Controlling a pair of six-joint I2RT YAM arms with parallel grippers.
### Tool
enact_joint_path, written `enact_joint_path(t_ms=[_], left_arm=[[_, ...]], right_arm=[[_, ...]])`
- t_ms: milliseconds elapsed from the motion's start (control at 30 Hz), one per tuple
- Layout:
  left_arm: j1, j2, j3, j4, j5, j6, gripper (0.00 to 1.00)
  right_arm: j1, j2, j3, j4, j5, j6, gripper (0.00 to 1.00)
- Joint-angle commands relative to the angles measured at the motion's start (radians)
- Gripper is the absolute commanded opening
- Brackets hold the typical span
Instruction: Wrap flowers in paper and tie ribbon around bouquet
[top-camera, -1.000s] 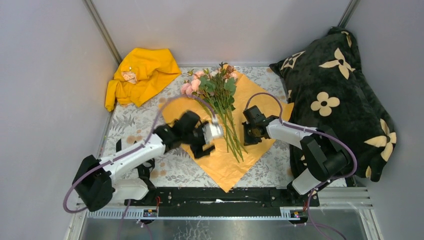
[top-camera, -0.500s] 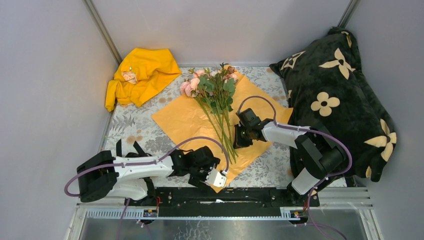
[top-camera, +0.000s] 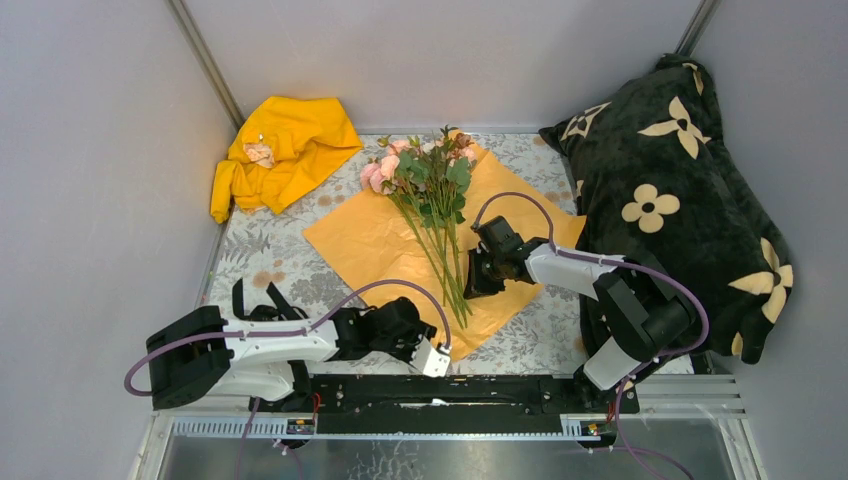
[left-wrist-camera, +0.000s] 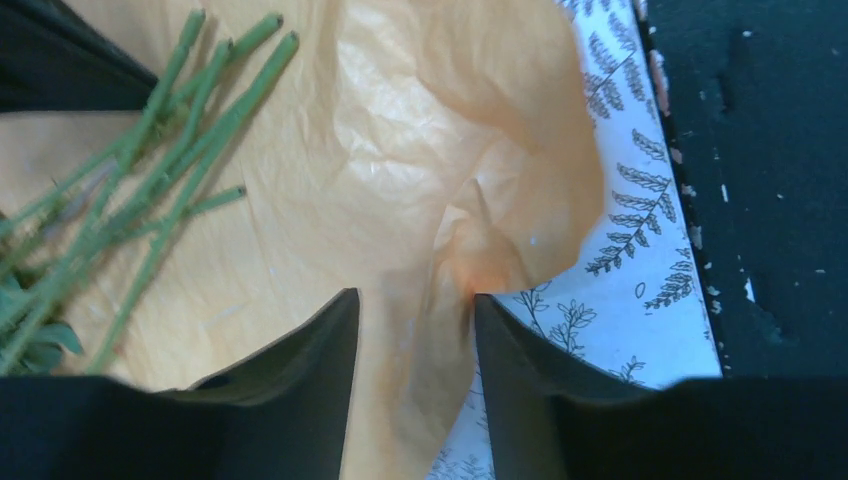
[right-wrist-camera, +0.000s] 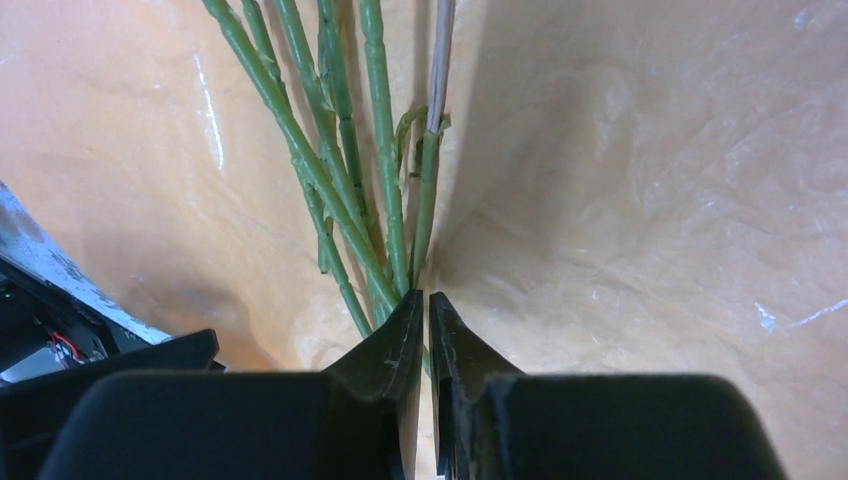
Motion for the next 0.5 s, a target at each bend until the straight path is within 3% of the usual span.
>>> enact_joint_path(t_ms=[0,133,200,467], left_arm=[[-0.004,-0.027,-0.018,0.032,-0.041,-0.007,0.44],[-0.004,-0.024,0.002,0.004,-0.039,-0.035,0.11],[-0.003,-0.025,0.019,-0.015,-0.039,-0.056,0.00],[0.106,-0.041,0.082,-0.099,0.122,-0.133,0.00]], right_arm=[[0.009,-0.052,0.026,-0.033,-0.011,-0.010,0.14],[0.009,-0.054,0.035,-0.057,-0.016,-0.025,0.14],[0.009,-0.078,0.050,-0.093,-0.005,-0.056,0.16],[0.009,-0.350,0.052,-0.241,0.072,-0.209,0.27]])
